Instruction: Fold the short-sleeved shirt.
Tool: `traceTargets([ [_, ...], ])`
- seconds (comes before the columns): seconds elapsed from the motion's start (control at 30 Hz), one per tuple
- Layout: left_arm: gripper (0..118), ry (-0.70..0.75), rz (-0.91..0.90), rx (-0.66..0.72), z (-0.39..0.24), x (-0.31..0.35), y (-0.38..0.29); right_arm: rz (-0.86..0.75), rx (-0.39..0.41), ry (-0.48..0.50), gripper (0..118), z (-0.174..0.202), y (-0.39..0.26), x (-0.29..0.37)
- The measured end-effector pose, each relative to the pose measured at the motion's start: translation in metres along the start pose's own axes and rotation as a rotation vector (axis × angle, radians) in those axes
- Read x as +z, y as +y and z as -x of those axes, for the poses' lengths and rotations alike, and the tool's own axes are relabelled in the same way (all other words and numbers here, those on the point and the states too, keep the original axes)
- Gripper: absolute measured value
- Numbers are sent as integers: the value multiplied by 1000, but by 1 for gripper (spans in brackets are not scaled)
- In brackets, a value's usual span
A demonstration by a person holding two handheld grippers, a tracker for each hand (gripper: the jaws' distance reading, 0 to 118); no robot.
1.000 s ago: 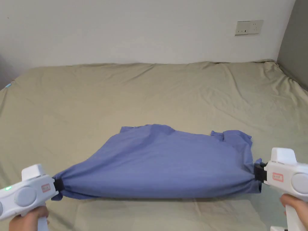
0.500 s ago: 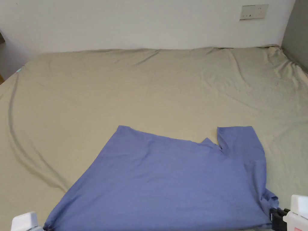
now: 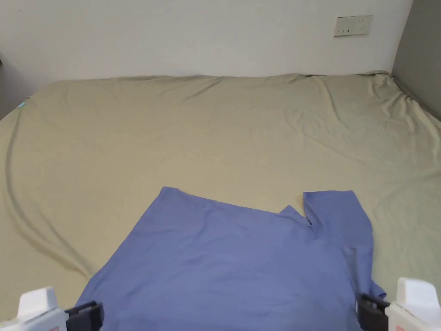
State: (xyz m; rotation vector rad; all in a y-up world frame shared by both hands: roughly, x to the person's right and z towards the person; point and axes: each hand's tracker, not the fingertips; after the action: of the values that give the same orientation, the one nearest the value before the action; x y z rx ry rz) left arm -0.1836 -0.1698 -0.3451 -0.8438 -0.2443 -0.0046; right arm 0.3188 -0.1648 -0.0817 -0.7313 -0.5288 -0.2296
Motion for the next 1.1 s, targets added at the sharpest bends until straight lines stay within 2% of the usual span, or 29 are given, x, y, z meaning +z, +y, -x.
traceTargets([
  [0.03,117,-23,-72,-7,-10,10,11,-61,1,-9,103,2,12,9],
  [0.07,116,-49,-149,-16,-22,22,24,-153,-1,-25,110,7,26,23],
  [0.2,116,-125,-407,-58,-71,61,68,-423,3,-64,110,21,73,66],
  [0.3,117,-138,-624,-112,-102,79,88,-551,4,-86,110,29,95,88],
  [0.43,115,-93,-744,-185,-136,81,99,-637,14,-118,109,38,107,99],
  [0.47,111,-97,-736,-192,-143,79,99,-642,19,-119,105,41,108,100],
  [0.5,100,-101,-731,-186,-149,78,99,-649,22,-119,97,42,108,99],
  [0.53,70,-105,-734,-190,-152,74,100,-653,27,-121,78,43,109,99],
  [0.57,32,-127,-734,-196,-155,71,99,-653,29,-125,55,44,109,98],
  [0.6,0,-145,-725,-203,-158,67,100,-655,31,-128,25,45,110,95],
  [0.63,0,-156,-689,-202,-161,61,102,-656,33,-129,2,45,111,93],
  [0.73,0,-211,-603,-203,-165,36,111,-646,38,-143,2,45,115,85],
  [0.83,0,-158,-521,-228,-169,7,126,-634,38,-151,2,44,120,76],
  [1.1,0,-183,-199,-275,-176,-121,193,-589,44,-185,2,34,141,32],
])
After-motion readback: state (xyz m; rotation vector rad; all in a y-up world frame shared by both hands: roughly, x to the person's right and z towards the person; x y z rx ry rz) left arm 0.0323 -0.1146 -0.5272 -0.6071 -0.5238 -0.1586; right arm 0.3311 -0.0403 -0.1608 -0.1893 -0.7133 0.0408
